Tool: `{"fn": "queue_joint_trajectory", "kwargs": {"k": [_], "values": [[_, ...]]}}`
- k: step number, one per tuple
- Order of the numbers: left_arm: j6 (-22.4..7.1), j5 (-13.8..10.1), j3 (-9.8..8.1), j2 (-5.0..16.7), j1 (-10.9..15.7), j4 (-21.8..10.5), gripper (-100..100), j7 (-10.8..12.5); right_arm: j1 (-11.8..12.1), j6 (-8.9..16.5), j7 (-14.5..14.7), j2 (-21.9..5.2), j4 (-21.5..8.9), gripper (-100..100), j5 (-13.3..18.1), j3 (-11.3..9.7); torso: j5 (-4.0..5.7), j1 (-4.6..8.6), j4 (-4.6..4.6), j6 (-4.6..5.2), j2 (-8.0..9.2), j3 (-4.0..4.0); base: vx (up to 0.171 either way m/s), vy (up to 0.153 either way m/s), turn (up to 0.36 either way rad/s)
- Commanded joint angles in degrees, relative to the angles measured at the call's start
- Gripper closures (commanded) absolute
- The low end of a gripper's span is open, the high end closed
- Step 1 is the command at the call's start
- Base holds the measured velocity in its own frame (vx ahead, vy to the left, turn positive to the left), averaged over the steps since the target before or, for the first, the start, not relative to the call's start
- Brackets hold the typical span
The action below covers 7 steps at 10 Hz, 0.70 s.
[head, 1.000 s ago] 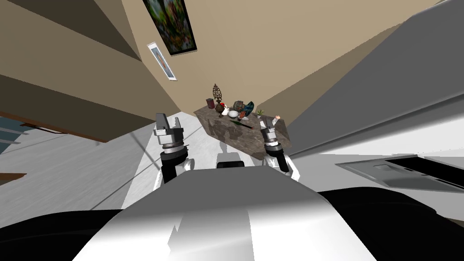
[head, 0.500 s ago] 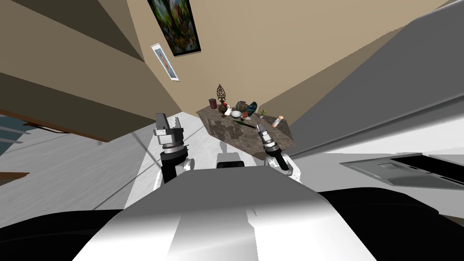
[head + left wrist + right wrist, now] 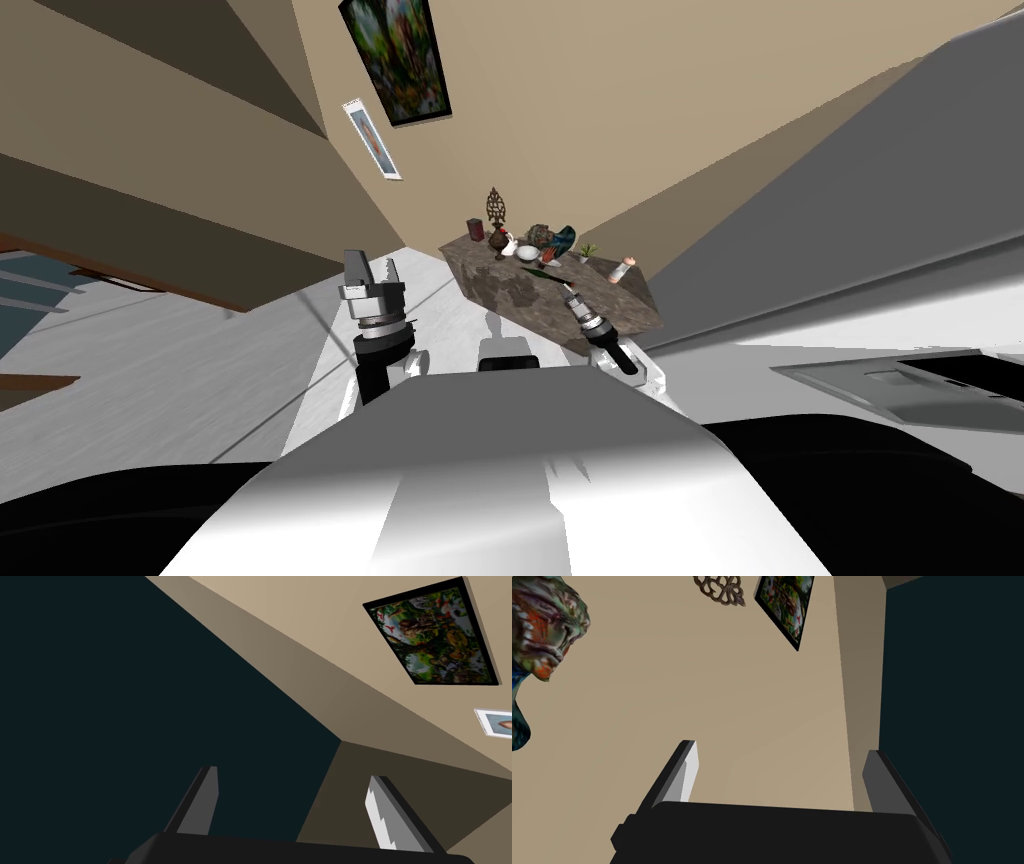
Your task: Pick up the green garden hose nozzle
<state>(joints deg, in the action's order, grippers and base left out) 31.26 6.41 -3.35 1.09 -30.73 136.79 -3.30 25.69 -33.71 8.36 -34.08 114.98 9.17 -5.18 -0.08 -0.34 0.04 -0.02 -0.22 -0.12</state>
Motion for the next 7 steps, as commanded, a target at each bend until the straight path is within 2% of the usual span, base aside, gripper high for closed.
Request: {"fn": "queue_joint_trajectory", "kwargs": {"k": [1,2,3,4,5,6,7], "values": [[0.0,0.0,0.0,0.0,0.0,0.0,0,0.0,-0.27,-0.21,0.41,-2.64,-1.27,-100,0.47,-0.03,0.0,0.0,0.0,0.0,0.0,0.0,0.039,0.078,0.023],[0.0,0.0,0.0,0.0,0.0,0.0,0,0.0,-0.67,-0.66,1.71,-4.49,-3.84,-100,2.04,-1.01,0.0,0.05,0.0,0.01,0.02,0.01,0.068,0.106,0.058],[0.0,0.0,0.0,0.0,0.0,0.0,0,0.0,-0.67,-0.66,1.71,-5.77,-3.99,-100,2.04,-1.01,-0.01,-0.04,0.01,0.0,-0.06,-0.03,0.065,0.089,0.016],[0.0,0.0,0.0,0.0,0.0,0.0,0,0.0,-1.11,-1.05,2.99,-7.71,-6.4,-100,3.68,-2.03,-0.01,0.01,0.02,0.01,-0.06,-0.04,0.058,0.096,0.06],[0.0,0.0,0.0,0.0,0.0,0.0,0,0.0,-1.11,-1.05,2.99,-9.0,-6.81,-100,3.68,-2.03,0.0,-0.01,0.01,0.0,-0.06,-0.03,0.049,0.075,0.022],[0.0,0.0,0.0,0.0,0.0,0.0,0,0.0,-1.58,-1.38,4.25,-10.95,-8.9,-100,5.38,-3.08,0.0,0.06,0.0,0.02,-0.01,-0.01,0.07,0.101,0.054],[0.0,0.0,0.0,0.0,0.0,0.0,0,0.0,-1.58,-1.38,4.25,-12.31,-9.71,-100,5.38,-3.08,0.0,-0.02,0.01,0.0,-0.07,-0.04,0.068,0.087,0.031]]}}
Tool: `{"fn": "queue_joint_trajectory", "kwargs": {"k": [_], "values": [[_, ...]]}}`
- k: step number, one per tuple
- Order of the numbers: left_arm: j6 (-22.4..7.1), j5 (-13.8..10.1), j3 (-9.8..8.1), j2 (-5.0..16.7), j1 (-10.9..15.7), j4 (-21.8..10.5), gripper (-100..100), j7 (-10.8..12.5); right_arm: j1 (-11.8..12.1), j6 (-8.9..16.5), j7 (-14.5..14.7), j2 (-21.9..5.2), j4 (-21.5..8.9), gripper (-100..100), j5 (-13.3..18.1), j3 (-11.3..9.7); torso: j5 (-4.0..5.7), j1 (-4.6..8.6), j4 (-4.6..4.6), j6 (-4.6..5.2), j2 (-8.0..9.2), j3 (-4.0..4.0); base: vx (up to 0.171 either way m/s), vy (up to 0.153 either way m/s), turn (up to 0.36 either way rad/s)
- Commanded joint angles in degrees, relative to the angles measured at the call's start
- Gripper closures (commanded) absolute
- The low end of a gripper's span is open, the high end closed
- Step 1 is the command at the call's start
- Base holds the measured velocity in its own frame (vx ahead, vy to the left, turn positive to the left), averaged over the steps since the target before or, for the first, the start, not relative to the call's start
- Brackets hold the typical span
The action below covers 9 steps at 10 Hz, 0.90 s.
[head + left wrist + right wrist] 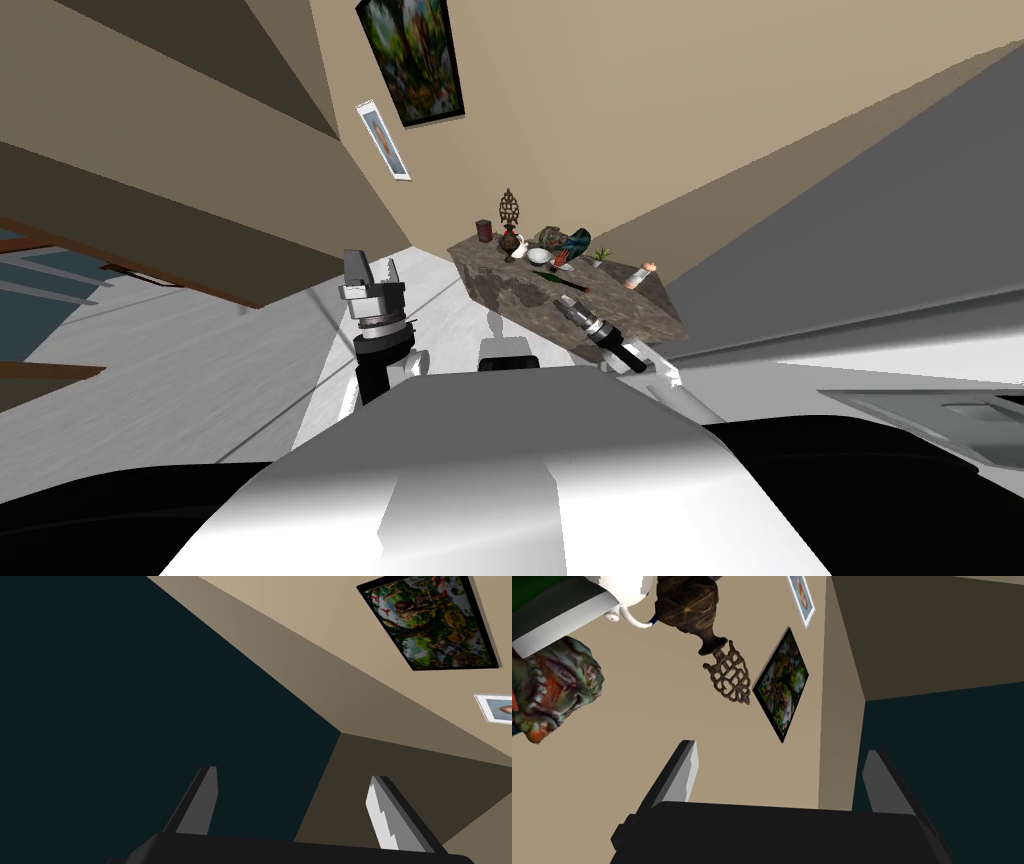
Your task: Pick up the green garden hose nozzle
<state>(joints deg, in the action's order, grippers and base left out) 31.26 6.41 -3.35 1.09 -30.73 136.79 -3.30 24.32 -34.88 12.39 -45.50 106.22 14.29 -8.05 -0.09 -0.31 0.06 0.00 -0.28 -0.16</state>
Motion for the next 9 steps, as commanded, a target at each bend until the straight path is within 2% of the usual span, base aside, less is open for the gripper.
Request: {"fn": "queue_joint_trajectory", "kwargs": {"k": [1,2,3,4,5,6,7,8,9], "values": [[0.0,0.0,0.0,0.0,0.0,0.0,0,0.0,-0.71,-0.48,1.45,-2.86,-2.86,-100,2.0,-1.26,0.0,0.0,0.0,0.0,0.0,0.0,0.095,0.113,0.073],[0.0,0.0,0.0,0.0,0.0,0.0,0,0.0,-0.71,-0.48,1.45,-4.27,-3.9,-100,2.0,-1.26,0.0,-0.09,0.02,-0.02,-0.09,-0.05,0.084,0.085,0.022],[0.0,0.0,0.0,0.0,0.0,0.0,0,0.0,-1.23,-0.71,2.65,-6.08,-6.3,-100,3.75,-2.33,0.0,0.0,0.02,0.0,-0.07,-0.04,0.079,0.084,0.065],[0.0,0.0,0.0,0.0,0.0,0.0,0,0.0,-1.23,-0.71,2.65,-7.69,-6.89,-100,3.75,-2.33,0.01,0.0,0.01,-0.01,-0.06,-0.03,0.067,0.075,0.027],[0.0,0.0,0.0,0.0,0.0,0.0,0,0.0,-1.75,-0.9,3.8,-9.45,-9.38,-100,5.49,-3.4,0.01,0.04,0.0,0.0,-0.02,-0.01,0.08,0.111,0.06],[0.0,0.0,0.0,0.0,0.0,0.0,0,0.0,-1.75,-0.9,3.8,-11.13,-9.89,-100,5.49,-3.4,0.0,-0.07,0.01,-0.01,-0.04,-0.02,0.069,0.091,0.027],[0.0,0.0,0.0,0.0,0.0,0.0,0,0.0,-2.28,-1.05,4.9,-12.87,-12.37,-100,7.22,-4.47,-0.01,-0.03,0.0,0.0,0.0,0.0,0.107,0.09,0.067],[0.0,0.0,0.0,0.0,0.0,0.0,0,0.0,-2.28,-1.05,4.9,-14.59,-12.87,-100,7.22,-4.47,0.0,-0.02,0.02,-0.02,-0.11,-0.06,0.09,0.062,0.028],[0.0,0.0,0.0,0.0,0.0,0.0,0,0.0,-2.79,-1.16,5.94,-16.45,-14.9,-100,8.91,-5.53,0.01,0.07,0.02,0.0,-0.07,-0.05,0.093,0.086,0.072]]}}
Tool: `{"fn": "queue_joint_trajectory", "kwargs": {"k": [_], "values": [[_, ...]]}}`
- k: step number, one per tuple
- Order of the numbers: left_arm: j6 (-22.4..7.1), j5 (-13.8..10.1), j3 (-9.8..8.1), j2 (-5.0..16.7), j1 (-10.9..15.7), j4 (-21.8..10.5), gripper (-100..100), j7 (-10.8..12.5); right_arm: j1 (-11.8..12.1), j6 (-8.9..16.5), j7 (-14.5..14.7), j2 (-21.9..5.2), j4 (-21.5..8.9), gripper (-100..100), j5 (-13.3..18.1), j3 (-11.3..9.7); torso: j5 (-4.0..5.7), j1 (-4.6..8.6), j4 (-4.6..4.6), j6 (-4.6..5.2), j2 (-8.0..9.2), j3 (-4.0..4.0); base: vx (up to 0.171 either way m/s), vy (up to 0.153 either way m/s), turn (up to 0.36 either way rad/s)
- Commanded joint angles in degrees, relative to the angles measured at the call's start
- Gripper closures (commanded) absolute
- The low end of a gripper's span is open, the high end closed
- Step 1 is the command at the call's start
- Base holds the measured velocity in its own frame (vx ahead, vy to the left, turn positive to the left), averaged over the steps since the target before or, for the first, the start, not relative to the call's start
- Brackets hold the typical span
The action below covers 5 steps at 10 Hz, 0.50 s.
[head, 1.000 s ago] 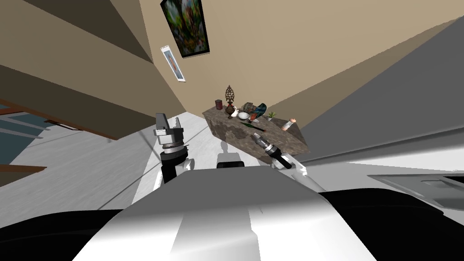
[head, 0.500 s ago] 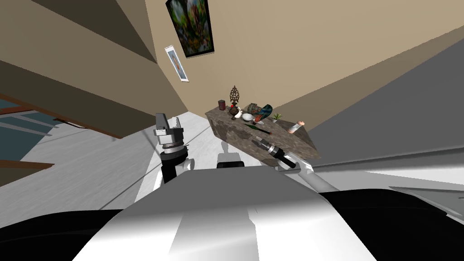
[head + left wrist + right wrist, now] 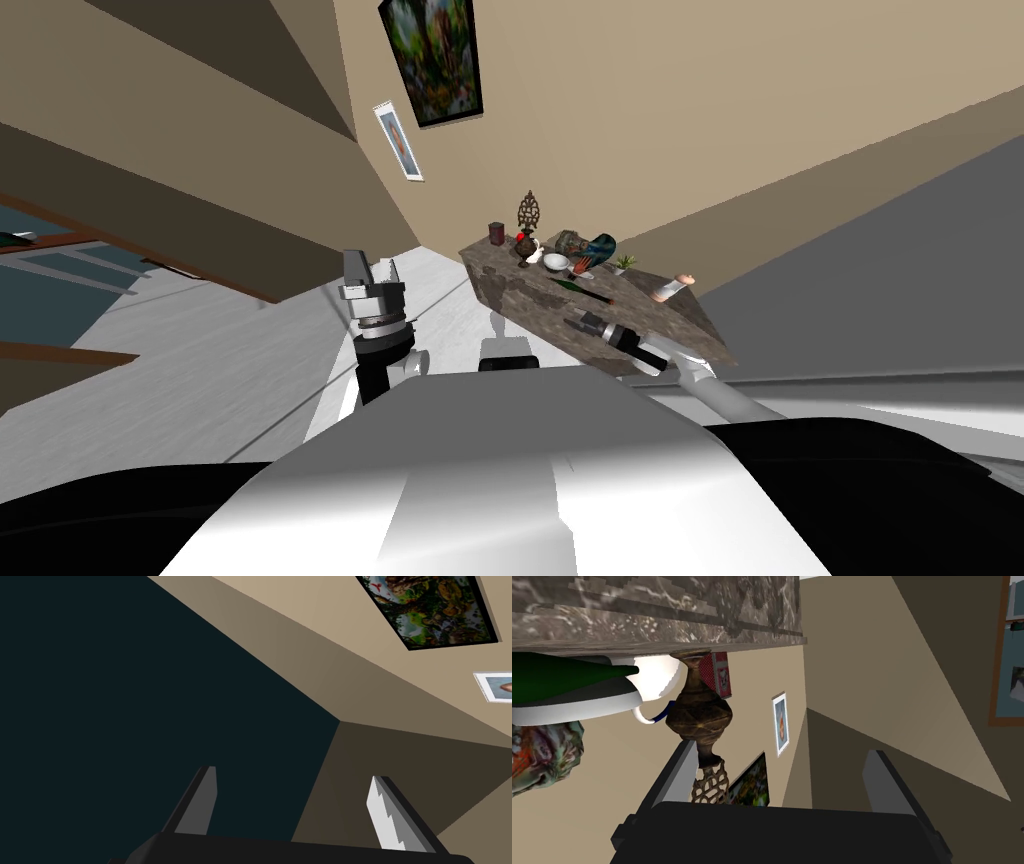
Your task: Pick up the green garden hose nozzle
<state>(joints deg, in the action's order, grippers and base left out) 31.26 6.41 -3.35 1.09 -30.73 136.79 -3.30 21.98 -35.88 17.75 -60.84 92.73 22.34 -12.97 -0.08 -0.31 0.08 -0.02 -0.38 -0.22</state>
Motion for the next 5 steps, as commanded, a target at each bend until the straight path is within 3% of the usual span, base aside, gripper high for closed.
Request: {"fn": "queue_joint_trajectory", "kwargs": {"k": [1,2,4,5], "values": [[0.0,0.0,0.0,0.0,0.0,0.0,0,0.0,-0.45,-0.17,0.58,-2.7,-2.32,-100,0.86,-0.61,0.0,0.0,0.0,0.0,0.0,0.0,0.077,0.094,0.03],[0.0,0.0,0.0,0.0,0.0,0.0,0,0.0,-0.94,-0.24,1.54,-4.01,-4.72,-100,2.5,-1.67,-0.01,-0.02,-0.01,0.02,0.06,0.03,0.078,0.106,0.048],[0.0,0.0,0.0,0.0,0.0,0.0,0,0.0,-0.94,-0.24,1.54,-6.1,-5.16,-100,2.5,-1.67,-0.02,0.0,-0.02,0.02,0.12,0.06,0.047,0.056,0.014],[0.0,0.0,0.0,0.0,0.0,0.0,0,0.0,-1.39,-0.27,2.42,-8.32,-7.89,-100,4.09,-2.73,0.02,0.15,-0.05,0.03,0.23,0.12,0.059,0.057,0.06]]}}
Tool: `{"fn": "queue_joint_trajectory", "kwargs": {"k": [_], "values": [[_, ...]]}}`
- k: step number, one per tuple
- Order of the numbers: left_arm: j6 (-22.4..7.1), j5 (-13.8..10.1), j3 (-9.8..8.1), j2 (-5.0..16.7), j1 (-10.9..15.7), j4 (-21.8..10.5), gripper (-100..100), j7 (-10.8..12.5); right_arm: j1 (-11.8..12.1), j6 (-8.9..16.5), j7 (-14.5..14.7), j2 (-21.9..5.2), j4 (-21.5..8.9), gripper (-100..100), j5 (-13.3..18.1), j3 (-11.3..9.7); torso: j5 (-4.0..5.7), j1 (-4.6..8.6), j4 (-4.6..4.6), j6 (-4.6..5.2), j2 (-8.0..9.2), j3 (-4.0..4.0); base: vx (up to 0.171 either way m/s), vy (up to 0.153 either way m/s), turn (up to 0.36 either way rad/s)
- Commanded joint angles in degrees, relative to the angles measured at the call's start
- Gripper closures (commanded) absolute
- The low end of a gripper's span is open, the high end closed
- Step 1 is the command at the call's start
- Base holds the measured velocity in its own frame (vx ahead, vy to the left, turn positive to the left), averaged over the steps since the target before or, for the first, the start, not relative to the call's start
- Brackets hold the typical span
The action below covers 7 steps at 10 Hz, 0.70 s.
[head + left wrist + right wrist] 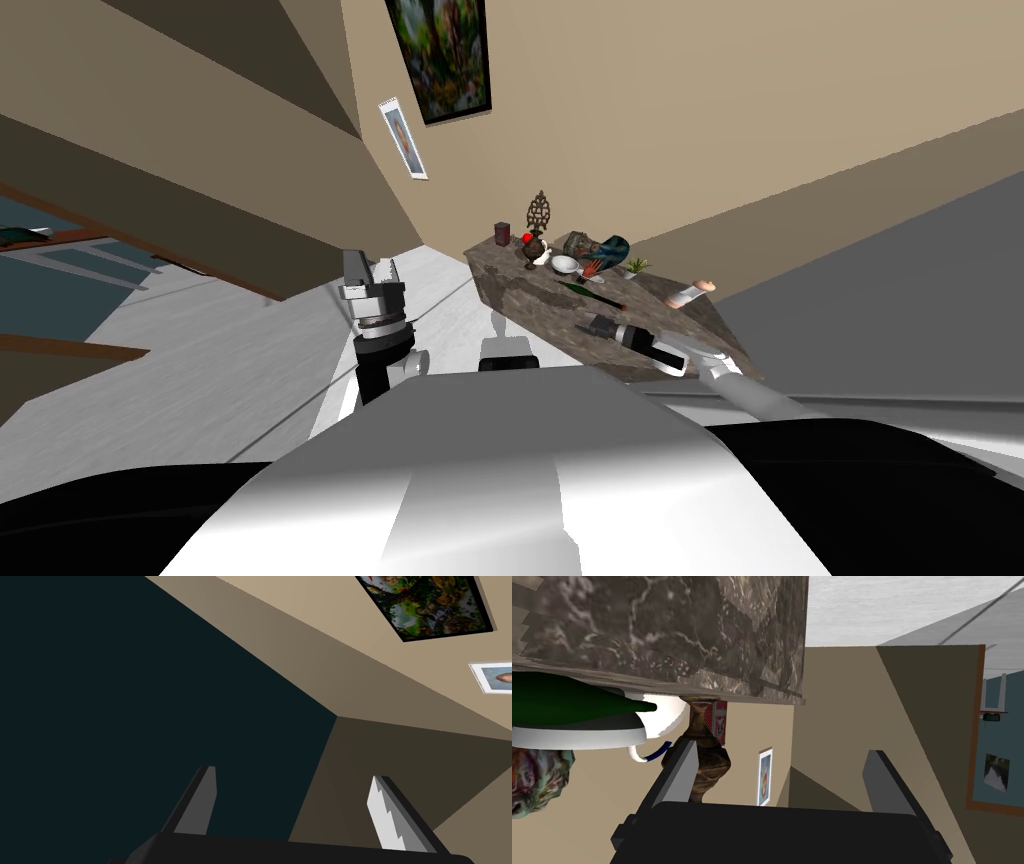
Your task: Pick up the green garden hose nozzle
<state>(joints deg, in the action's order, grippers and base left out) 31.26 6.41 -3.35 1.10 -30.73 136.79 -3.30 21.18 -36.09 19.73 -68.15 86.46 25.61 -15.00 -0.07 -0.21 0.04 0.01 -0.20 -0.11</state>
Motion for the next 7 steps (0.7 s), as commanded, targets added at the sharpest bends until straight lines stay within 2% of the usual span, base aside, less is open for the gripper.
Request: {"fn": "queue_joint_trajectory", "kwargs": {"k": [1,2,3,4,5,6,7], "values": [[0.0,0.0,0.0,0.0,0.0,0.0,0,0.0,-0.59,-0.05,0.44,-2.11,-1.62,-100,0.82,-0.7,0.0,0.0,0.0,0.0,0.0,0.0,0.072,0.066,0.034],[0.0,0.0,0.0,0.0,0.0,0.0,0,0.0,-1.0,-0.03,1.22,-4.09,-4.21,-100,2.34,-1.74,0.0,-0.03,0.01,0.0,-0.04,-0.03,0.097,0.085,0.067],[0.0,0.0,0.0,0.0,0.0,0.0,0,0.0,-1.0,-0.03,1.22,-5.32,-4.21,-100,2.34,-1.74,-0.02,-0.1,0.03,-0.02,-0.14,-0.08,0.086,0.076,0.027],[0.0,0.0,0.0,0.0,0.0,0.0,0,0.0,-1.38,0.05,1.88,-7.11,-6.65,-100,3.77,-2.77,-0.03,-0.08,0.03,0.0,-0.12,-0.08,0.093,0.074,0.057],[0.0,0.0,0.0,0.0,0.0,0.0,0,0.0,-1.38,0.05,1.88,-8.26,-6.65,-100,3.77,-2.77,-0.01,-0.08,0.04,-0.02,-0.15,-0.09,0.075,0.055,0.038],[0.0,0.0,0.0,0.0,0.0,0.0,0,0.0,-1.71,0.18,2.42,-9.65,-8.92,-100,5.11,-3.79,-0.01,-0.02,0.03,0.01,-0.09,-0.06,0.07,0.063,0.06],[0.0,0.0,0.0,0.0,0.0,0.0,0,0.0,-1.71,0.18,2.42,-11.17,-8.92,-100,5.11,-3.79,-0.01,-0.04,0.02,-0.01,-0.06,-0.04,0.067,0.066,0.028]]}}
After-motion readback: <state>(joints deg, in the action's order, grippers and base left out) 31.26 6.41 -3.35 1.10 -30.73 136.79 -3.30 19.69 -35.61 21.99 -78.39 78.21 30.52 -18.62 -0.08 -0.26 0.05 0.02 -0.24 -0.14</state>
